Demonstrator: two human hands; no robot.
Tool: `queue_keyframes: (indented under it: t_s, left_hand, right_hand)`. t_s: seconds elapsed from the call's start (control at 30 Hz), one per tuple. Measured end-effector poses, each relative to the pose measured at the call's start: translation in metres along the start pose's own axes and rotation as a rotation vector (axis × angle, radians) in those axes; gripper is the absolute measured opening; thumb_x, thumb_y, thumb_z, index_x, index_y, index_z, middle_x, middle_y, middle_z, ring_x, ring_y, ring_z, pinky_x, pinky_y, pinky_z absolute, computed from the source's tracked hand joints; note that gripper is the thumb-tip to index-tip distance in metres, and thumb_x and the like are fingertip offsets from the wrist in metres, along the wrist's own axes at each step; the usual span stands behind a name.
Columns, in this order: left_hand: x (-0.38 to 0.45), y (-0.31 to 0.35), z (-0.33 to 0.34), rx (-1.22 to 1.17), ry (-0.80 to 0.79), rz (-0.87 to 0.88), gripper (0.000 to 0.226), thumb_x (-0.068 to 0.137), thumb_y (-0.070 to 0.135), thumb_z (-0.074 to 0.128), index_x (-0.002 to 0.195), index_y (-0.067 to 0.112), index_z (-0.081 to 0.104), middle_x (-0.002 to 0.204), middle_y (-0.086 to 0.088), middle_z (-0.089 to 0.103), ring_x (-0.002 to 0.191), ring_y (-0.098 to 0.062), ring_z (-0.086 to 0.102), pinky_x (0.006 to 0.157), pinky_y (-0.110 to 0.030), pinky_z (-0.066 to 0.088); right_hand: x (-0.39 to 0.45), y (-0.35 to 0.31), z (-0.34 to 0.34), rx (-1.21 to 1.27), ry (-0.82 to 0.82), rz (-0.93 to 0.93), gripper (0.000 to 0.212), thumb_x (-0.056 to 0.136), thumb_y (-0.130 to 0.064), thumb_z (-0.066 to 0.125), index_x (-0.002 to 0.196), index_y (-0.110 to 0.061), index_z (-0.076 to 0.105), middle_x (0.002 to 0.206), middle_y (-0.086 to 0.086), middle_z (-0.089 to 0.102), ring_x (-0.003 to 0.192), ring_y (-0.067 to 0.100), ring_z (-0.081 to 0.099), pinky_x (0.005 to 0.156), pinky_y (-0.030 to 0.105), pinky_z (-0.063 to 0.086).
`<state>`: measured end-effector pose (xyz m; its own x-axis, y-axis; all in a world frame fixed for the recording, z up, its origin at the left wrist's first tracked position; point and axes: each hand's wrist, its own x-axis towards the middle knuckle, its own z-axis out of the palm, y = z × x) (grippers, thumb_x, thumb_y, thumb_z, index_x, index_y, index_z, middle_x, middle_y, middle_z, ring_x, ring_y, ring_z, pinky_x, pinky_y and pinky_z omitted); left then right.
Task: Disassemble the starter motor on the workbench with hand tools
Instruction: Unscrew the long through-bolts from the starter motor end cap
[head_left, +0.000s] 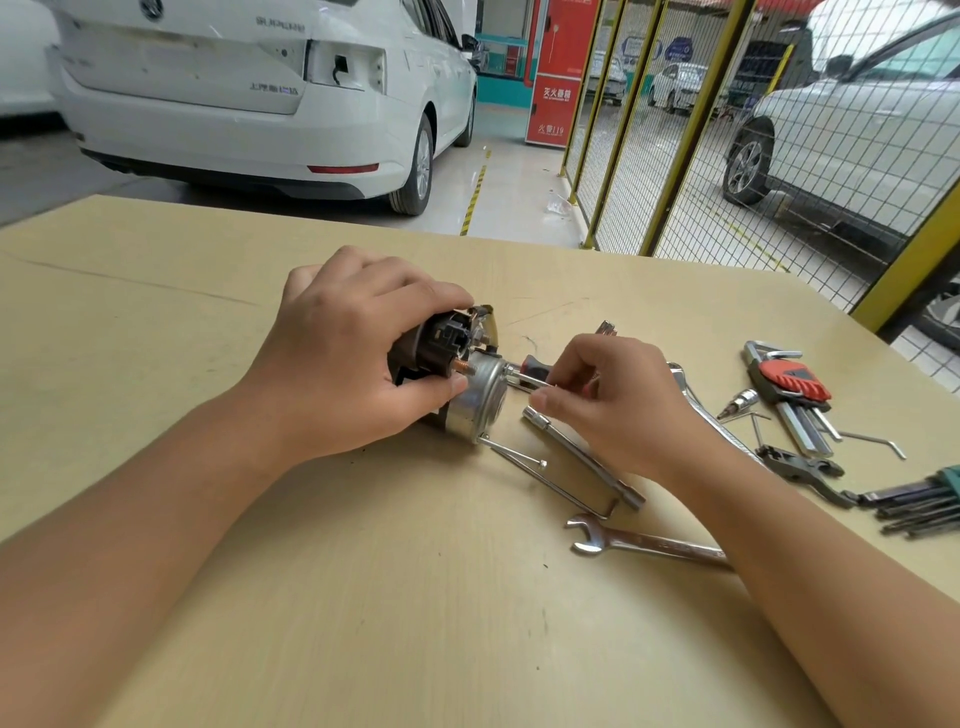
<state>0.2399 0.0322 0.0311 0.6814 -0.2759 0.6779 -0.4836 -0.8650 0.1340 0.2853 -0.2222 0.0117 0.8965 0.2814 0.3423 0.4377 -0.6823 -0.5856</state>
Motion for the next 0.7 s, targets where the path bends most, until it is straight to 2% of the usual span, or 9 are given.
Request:
queue_keyframes:
  t_s: [0.07, 0.17, 0.23, 0.33, 0.43, 0.5, 0.57, 0.63, 0.7]
  left_hand:
    - [0.0, -0.0002, 0.0002, -0.001, -0.001, 0.0, 0.057, 0.073, 0.056, 0.074, 0.126, 0.036, 0.069, 0.118, 0.017, 0.066, 0.113, -0.025, 0.055, 0.089, -0.049, 0.041]
    - [-0.0003, 0.0001, 0.0, -0.003, -0.002, -0.002, 0.057, 0.073, 0.056, 0.074, 0.126, 0.037, 0.069, 0.119, 0.017, 0.066, 0.113, -0.025, 0.055, 0.089, -0.049, 0.041]
    - [-0.0003, 0.0006, -0.0005, 0.0, -0.003, -0.003, 0.057, 0.073, 0.057, 0.073, 0.126, 0.037, 0.068, 0.118, 0.018, 0.065, 0.112, -0.025, 0.055, 0.09, -0.05, 0.041]
    - [-0.0006, 0.0009, -0.0011, 0.004, -0.001, -0.004, 0.057, 0.072, 0.058, 0.073, 0.125, 0.038, 0.068, 0.118, 0.018, 0.065, 0.111, -0.025, 0.056, 0.09, -0.051, 0.041]
    - [-0.0007, 0.001, -0.0013, 0.006, -0.003, -0.004, 0.057, 0.072, 0.058, 0.073, 0.125, 0.037, 0.068, 0.117, 0.018, 0.066, 0.111, -0.025, 0.056, 0.089, -0.051, 0.041]
    - [-0.0004, 0.0012, -0.0015, 0.007, -0.005, -0.001, 0.057, 0.073, 0.058, 0.072, 0.125, 0.037, 0.069, 0.117, 0.018, 0.065, 0.111, -0.025, 0.056, 0.089, -0.051, 0.041]
    - [-0.0003, 0.0013, -0.0017, 0.006, -0.007, -0.003, 0.057, 0.073, 0.058, 0.072, 0.125, 0.036, 0.069, 0.117, 0.018, 0.065, 0.111, -0.026, 0.056, 0.09, -0.051, 0.042]
    - [-0.0003, 0.0014, -0.0024, 0.002, -0.01, -0.007, 0.057, 0.073, 0.059, 0.071, 0.125, 0.036, 0.069, 0.117, 0.017, 0.066, 0.11, -0.026, 0.056, 0.09, -0.052, 0.042]
    - [-0.0003, 0.0014, -0.0031, 0.0, -0.016, -0.01, 0.058, 0.073, 0.06, 0.068, 0.126, 0.036, 0.069, 0.118, 0.016, 0.066, 0.109, -0.025, 0.056, 0.09, -0.052, 0.042]
  right_hand:
    - [-0.0003, -0.0005, -0.0013, 0.032, -0.001, 0.004, 0.021, 0.078, -0.034, 0.083, 0.071, -0.024, 0.066, 0.064, -0.009, 0.062, 0.06, -0.002, 0.053, 0.053, 0.011, 0.039]
    - [0.0002, -0.0009, -0.0019, -0.006, -0.073, 0.043, 0.031, 0.093, -0.045, 0.064, 0.074, -0.022, 0.069, 0.064, -0.005, 0.066, 0.056, -0.001, 0.052, 0.05, 0.015, 0.033]
    - [0.0003, -0.0009, -0.0009, -0.035, -0.104, 0.052, 0.036, 0.098, -0.042, 0.056, 0.076, -0.019, 0.071, 0.065, -0.005, 0.068, 0.058, 0.001, 0.054, 0.052, 0.015, 0.032]
    - [0.0001, -0.0008, -0.0005, -0.035, -0.048, 0.033, 0.025, 0.091, -0.036, 0.069, 0.072, -0.019, 0.069, 0.061, -0.003, 0.063, 0.055, 0.005, 0.049, 0.052, 0.022, 0.036]
    - [-0.0007, -0.0007, -0.0012, 0.028, -0.012, 0.016, 0.019, 0.08, -0.033, 0.081, 0.071, -0.023, 0.068, 0.061, -0.01, 0.061, 0.057, -0.001, 0.052, 0.051, 0.012, 0.036]
    - [-0.0008, -0.0003, -0.0019, 0.032, -0.024, 0.02, 0.023, 0.083, -0.038, 0.078, 0.071, -0.022, 0.067, 0.059, -0.01, 0.06, 0.056, 0.0, 0.05, 0.051, 0.013, 0.037]
    - [-0.0005, -0.0006, -0.0019, 0.004, -0.072, 0.041, 0.032, 0.093, -0.043, 0.064, 0.07, -0.021, 0.067, 0.056, -0.011, 0.061, 0.056, 0.001, 0.051, 0.051, 0.015, 0.033]
    - [-0.0002, -0.0007, -0.0011, -0.021, -0.109, 0.052, 0.036, 0.098, -0.042, 0.056, 0.072, -0.02, 0.069, 0.063, -0.005, 0.068, 0.061, 0.006, 0.056, 0.057, 0.023, 0.036]
    - [-0.0002, -0.001, -0.0006, -0.032, -0.082, 0.042, 0.031, 0.095, -0.038, 0.062, 0.072, -0.02, 0.068, 0.066, 0.0, 0.068, 0.058, 0.008, 0.052, 0.057, 0.025, 0.037]
